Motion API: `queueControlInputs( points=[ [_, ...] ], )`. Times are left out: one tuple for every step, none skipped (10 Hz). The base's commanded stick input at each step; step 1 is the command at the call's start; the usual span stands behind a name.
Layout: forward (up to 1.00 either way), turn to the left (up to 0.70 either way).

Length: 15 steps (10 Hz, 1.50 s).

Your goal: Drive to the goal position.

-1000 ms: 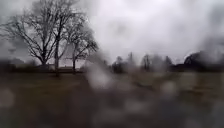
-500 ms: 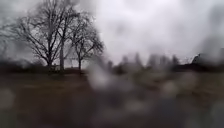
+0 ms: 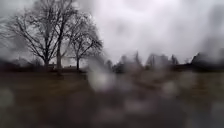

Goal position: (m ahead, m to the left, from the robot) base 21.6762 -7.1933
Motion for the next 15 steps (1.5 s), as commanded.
queueControlInputs(
  points=[
    [1.00,0.00],
    [1.00,0.00],
    [1.00,0.00],
    [1.00,0.00],
    [1.00,0.00],
    [1.00,0.00],
    [1.00,0.00],
    [1.00,0.00],
    [1.00,0.00],
    [1.00,0.00],
    [1.00,0.00],
    [1.00,0.00],
    [1.00,0.07],
    [1.00,0.32],
    [1.00,0.40]
  ],
)
